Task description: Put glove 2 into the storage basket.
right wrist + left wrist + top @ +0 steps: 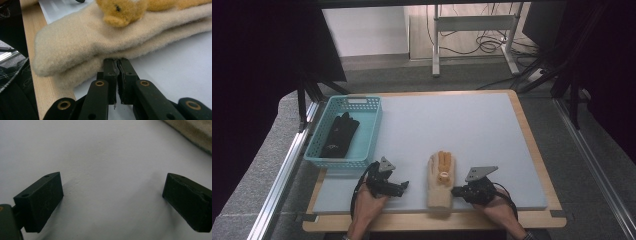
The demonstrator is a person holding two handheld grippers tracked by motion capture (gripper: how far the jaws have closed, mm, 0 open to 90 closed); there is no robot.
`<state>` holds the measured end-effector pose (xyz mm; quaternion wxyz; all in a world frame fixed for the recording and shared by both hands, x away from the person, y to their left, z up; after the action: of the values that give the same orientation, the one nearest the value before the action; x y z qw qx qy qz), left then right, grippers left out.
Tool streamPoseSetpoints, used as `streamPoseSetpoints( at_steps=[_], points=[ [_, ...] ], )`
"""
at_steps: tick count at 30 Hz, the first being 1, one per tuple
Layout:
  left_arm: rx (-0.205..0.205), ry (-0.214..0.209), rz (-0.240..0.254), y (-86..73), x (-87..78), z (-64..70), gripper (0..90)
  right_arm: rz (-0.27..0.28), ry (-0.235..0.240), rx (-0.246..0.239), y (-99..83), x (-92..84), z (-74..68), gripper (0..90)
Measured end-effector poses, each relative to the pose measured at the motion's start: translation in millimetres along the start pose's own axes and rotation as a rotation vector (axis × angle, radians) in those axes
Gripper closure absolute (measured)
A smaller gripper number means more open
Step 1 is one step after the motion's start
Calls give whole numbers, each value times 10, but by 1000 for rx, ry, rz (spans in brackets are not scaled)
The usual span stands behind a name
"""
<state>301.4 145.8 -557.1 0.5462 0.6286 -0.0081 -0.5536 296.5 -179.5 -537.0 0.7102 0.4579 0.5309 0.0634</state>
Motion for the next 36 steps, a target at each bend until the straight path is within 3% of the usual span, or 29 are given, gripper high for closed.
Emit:
streamPoseSetpoints(
  at_steps=[12,20,25,27,31,36],
  points=[
    [3,3,4,-6,-13,0,43,0,10,-18,91,120,-121,839],
    [-17,74,-14,-84,-153,-90,32,7,14,-41,227,281,-250,828],
    [-38,77,-8,-144,-208,-146,27,14,-2,-47,330,402,-327,828],
    [-67,62,1,-168,-215,-185,18,18,-4,-52,371,452,-357,826],
    [-54,59,10,-186,-219,-196,19,17,-3,-57,419,501,-398,812],
    [-55,59,9,-186,-216,-196,18,25,6,-52,407,407,-379,766]
  ],
)
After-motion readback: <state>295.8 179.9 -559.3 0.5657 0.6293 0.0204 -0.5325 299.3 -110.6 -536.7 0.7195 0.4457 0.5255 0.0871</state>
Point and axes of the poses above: each handheld gripper's, and its own axes: x roughly forward along the jaws, y roughly out of its top, z roughly to its right, the point moved 1 cm from there along x, roughly forward along the jaws, and after that the axes turned 13 degrees about -y, right-handed, at the moved point
